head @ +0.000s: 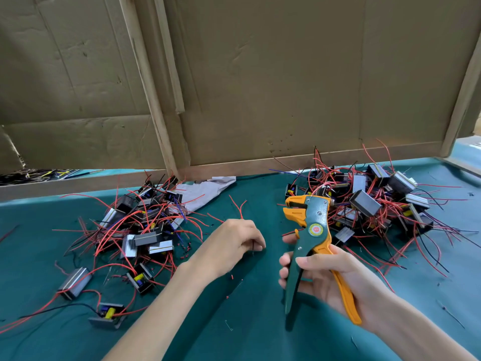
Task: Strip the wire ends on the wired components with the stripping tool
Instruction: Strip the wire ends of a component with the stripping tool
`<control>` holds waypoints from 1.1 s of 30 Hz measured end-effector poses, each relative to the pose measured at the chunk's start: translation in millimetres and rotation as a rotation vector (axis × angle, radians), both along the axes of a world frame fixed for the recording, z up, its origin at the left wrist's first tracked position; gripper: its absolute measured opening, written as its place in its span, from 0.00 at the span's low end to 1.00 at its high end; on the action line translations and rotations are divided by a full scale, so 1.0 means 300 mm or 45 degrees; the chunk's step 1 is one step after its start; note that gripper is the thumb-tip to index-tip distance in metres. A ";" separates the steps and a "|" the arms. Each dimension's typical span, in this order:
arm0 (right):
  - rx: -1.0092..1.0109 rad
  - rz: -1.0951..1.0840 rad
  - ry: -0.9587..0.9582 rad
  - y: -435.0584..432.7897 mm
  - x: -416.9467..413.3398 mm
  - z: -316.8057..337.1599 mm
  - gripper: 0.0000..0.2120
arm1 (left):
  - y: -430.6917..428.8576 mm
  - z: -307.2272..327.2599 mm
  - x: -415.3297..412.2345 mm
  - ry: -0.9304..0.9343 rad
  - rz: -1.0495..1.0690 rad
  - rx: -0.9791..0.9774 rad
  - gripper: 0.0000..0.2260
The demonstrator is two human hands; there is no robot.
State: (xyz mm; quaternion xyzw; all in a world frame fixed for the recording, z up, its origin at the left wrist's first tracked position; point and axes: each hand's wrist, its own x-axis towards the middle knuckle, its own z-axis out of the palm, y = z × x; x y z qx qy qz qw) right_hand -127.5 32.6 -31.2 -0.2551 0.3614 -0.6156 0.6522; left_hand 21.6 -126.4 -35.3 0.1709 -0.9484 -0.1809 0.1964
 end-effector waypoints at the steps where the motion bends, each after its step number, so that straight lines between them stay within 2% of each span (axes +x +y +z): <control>1: -0.005 -0.002 0.006 0.000 -0.001 0.000 0.23 | 0.005 -0.001 0.000 0.049 0.039 0.039 0.10; 3: -0.020 -0.006 0.015 0.001 -0.001 0.001 0.23 | 0.017 0.002 -0.003 0.161 0.099 0.134 0.11; 10: -0.072 0.004 0.061 0.008 0.009 0.006 0.20 | 0.085 0.050 -0.038 0.401 0.101 0.226 0.19; 13: -0.084 0.014 0.072 0.012 0.009 0.011 0.19 | 0.090 0.077 -0.042 0.606 0.184 0.267 0.15; 16: -0.104 0.040 0.106 0.016 0.007 0.015 0.19 | 0.089 0.114 -0.032 0.748 0.216 0.476 0.08; 19: -0.136 0.060 0.142 0.018 0.006 0.015 0.20 | 0.088 0.153 -0.016 0.750 0.179 0.576 0.05; 26: -0.245 0.107 0.240 0.026 0.007 0.016 0.18 | 0.094 0.208 0.008 0.518 0.114 0.326 0.06; 33: -0.269 0.111 0.310 0.030 0.007 0.011 0.17 | 0.108 0.230 0.017 0.433 0.111 0.332 0.05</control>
